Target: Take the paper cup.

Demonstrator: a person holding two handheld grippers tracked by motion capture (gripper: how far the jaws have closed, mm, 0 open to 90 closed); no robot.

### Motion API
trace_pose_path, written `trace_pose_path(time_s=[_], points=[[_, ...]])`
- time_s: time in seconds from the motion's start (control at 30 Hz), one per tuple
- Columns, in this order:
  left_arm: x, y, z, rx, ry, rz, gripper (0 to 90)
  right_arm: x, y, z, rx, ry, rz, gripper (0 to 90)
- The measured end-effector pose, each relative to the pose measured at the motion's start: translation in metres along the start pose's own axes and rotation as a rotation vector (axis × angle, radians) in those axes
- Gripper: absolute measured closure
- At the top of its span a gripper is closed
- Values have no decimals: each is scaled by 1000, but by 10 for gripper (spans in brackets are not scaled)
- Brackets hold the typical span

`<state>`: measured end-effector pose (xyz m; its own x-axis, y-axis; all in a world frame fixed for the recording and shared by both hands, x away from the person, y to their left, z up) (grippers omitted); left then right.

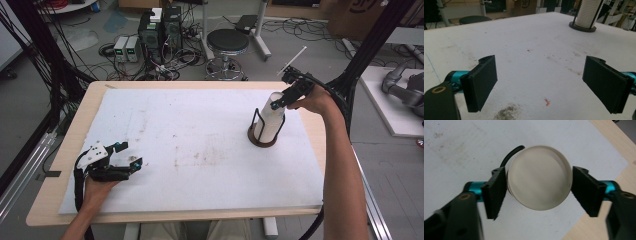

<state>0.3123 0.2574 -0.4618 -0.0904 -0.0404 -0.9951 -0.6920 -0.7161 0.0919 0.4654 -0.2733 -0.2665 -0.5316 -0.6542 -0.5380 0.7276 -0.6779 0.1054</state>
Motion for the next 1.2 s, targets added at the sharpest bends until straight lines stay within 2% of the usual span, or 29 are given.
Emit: trace_pose_path(time_s=[0.67,0.93,1.2], points=[[0,0,0,1,0,1,124,0,-1,3,-11,18,-13,365],[0,0,0,0,1,1,124,-1,0,7,-7,17,4,370],[0,0,0,1,0,1,123,-1,0,10,-19,29,-12,372]])
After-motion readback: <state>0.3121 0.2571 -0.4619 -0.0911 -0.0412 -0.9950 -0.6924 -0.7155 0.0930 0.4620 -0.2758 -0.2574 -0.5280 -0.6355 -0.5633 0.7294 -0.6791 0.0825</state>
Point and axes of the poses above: each handheld gripper's, and its own axes: z roughly backward along the jaws, x roughly out of its underside, y roughly to its right, the point moved 2 cm from there along -z, roughly forward along the jaws, and after that the axes turned 11 degrees about y, right-handed, at the moved point
